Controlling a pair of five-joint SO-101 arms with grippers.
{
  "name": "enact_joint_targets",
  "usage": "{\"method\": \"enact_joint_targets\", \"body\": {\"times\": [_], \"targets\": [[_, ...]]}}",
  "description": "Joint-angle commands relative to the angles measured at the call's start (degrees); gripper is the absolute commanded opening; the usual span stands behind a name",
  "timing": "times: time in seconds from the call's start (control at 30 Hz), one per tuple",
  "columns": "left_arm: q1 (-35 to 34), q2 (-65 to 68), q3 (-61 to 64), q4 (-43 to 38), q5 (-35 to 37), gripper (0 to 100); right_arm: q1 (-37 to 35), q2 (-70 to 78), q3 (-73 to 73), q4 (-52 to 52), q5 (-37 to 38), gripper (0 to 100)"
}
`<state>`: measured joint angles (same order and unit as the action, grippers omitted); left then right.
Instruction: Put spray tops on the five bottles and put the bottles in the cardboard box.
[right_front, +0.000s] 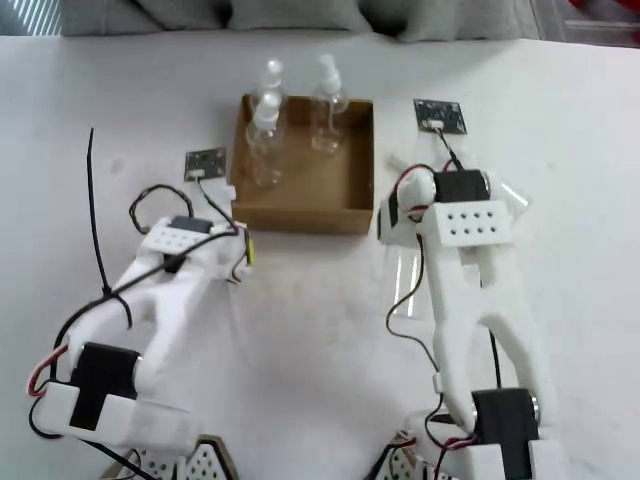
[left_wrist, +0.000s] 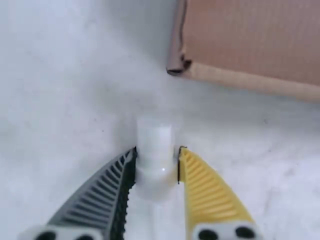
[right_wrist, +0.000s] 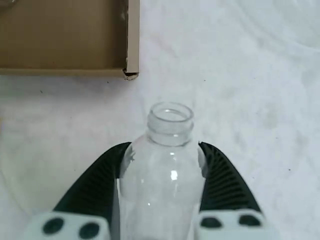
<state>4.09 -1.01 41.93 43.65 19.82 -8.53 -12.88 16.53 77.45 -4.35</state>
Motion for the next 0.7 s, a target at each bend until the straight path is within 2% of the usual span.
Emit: {"method": "enact_joint_targets", "body": {"times": [0.0, 0.37, 0.67], "targets": [[0.0, -2.2, 0.3, -1.1, -0.8, 2, -0.4, -4.6, -0.3, -2.2, 0.7, 1.8], [0.0, -2.2, 0.3, -1.1, -0.8, 2, 0.3, -5.7, 0.2, -18.2, 0.7, 1.8], [0.0, -2.2, 0.3, -1.1, -0.8, 2, 0.4, -5.8, 3.1, -12.7, 0.7, 1.7]]}}
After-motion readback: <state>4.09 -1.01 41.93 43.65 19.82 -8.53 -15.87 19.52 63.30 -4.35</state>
